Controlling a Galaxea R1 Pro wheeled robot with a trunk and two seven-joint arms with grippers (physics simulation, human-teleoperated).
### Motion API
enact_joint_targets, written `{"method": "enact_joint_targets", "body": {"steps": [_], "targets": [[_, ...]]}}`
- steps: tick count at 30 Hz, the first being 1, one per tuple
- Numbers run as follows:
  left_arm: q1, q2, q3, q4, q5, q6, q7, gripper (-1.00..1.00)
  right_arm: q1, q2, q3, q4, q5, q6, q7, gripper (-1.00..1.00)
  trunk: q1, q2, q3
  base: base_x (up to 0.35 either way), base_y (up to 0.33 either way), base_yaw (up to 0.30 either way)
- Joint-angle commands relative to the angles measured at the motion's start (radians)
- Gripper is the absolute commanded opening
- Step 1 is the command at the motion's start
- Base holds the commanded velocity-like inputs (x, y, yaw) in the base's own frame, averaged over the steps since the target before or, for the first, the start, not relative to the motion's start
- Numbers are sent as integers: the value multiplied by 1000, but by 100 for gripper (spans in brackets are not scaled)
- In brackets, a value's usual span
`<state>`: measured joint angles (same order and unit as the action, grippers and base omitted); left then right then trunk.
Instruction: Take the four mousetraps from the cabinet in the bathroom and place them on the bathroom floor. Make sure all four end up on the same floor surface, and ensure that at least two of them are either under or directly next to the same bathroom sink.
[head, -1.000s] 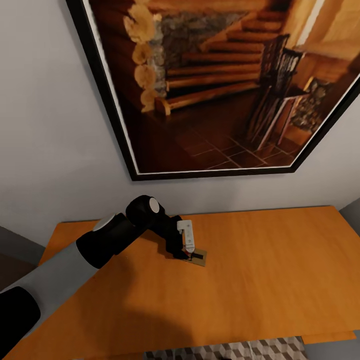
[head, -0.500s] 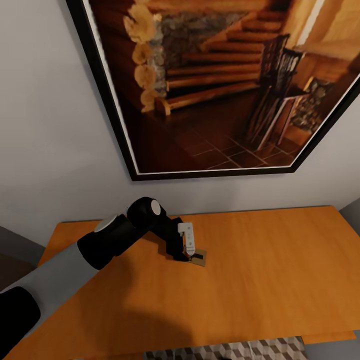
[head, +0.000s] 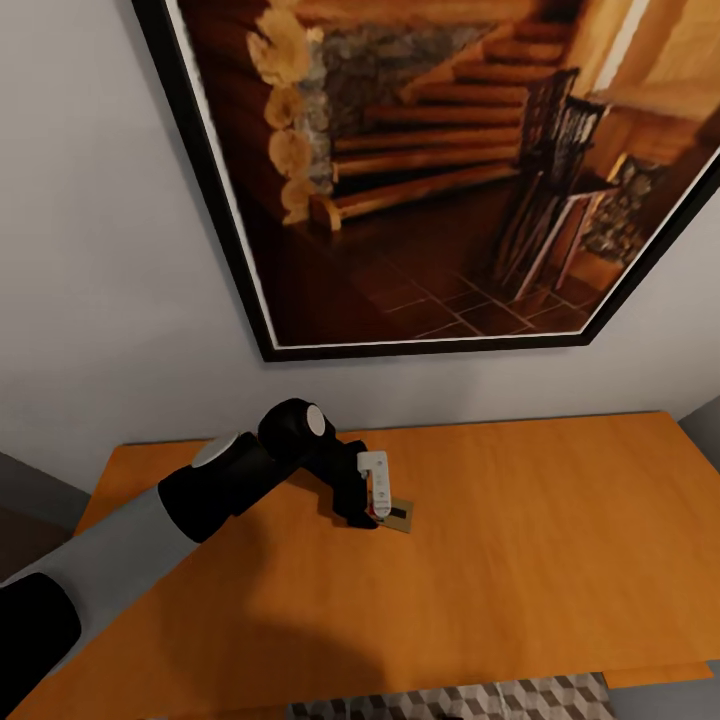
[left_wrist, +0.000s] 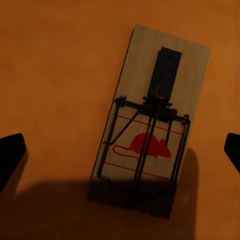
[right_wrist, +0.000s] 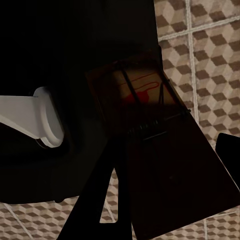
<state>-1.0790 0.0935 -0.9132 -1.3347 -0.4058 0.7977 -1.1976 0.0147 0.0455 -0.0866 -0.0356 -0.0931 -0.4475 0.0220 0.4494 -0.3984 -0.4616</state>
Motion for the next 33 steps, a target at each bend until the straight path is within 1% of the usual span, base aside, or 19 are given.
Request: {"method": "enact_joint_targets", "body": {"steps": [1,30,33], "targets": [[-1,0,-1,-2,-7,8,-7,100,1,1,-7,-2,-2,-2,-1,-100,1,-2,-1,0,0,0],[-1,0,-9,9,-5,8,-5,100,1,1,-7,-2,-2,-2,-1,-100,1,-2,-1,0,0,0],[-1,0,-17,18,-5,8,-5,100,1,1,-7,-2,-2,-2,-1,-100,1,-2,-1,0,0,0]]}}
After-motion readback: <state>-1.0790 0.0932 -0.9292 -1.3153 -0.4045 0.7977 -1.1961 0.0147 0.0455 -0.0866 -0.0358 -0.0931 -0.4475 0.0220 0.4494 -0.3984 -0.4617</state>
